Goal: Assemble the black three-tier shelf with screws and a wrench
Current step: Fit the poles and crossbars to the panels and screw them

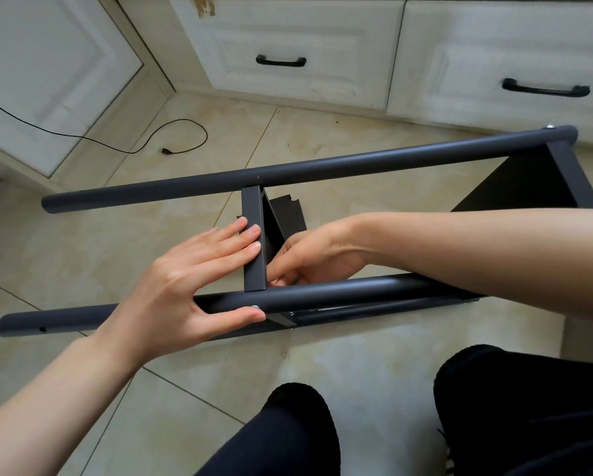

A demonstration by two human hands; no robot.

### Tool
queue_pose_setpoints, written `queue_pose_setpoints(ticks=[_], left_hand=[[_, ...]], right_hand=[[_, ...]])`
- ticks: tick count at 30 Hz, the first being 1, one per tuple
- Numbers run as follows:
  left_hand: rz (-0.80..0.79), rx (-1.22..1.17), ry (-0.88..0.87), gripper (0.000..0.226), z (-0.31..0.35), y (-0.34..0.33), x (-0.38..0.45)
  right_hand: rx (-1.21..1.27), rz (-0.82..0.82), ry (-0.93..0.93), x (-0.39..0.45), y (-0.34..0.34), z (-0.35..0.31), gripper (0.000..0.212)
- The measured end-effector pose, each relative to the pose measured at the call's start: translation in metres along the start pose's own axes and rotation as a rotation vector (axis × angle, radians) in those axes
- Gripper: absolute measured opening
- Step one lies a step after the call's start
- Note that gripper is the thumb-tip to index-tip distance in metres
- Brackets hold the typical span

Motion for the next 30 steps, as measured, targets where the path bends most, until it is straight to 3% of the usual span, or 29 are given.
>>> queue_pose_setpoints(ticks=[5, 13, 18, 30], left_hand=[[0.004, -0.001, 0.001, 0.074, 0.0001, -0.0003, 0.0005], [0.003, 0.004, 0.002, 0.073, 0.0009, 0.0003, 0.0008], [0.004, -0.002, 0.004, 0.073, 0.0007, 0.0, 0.0008], [0.001, 0.0, 0.007, 0.073, -0.0008, -0.0001, -0.0002]], right_hand=[[0.042, -0.018, 0.038, -0.002, 0.0015, -0.003, 0.038], [-0.013, 0.019, 0.014, 0.0013, -0.0007, -0.0015, 0.022], [0.022, -0.033, 0.038, -0.0054, 0.0042, -0.0051, 0.038], [0.011, -0.041, 0.041, -0.0061, 0.0042, -0.0051, 0.03]])
Point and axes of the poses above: each hand's wrist, its own x-axis towards the middle knuckle, its own y-axis out of the back of the hand, z = x × y, the point moved 5 cm from there along x, towards the middle knuckle, and after that the axes turned 5 degrees about z, right-handed, at the moved point
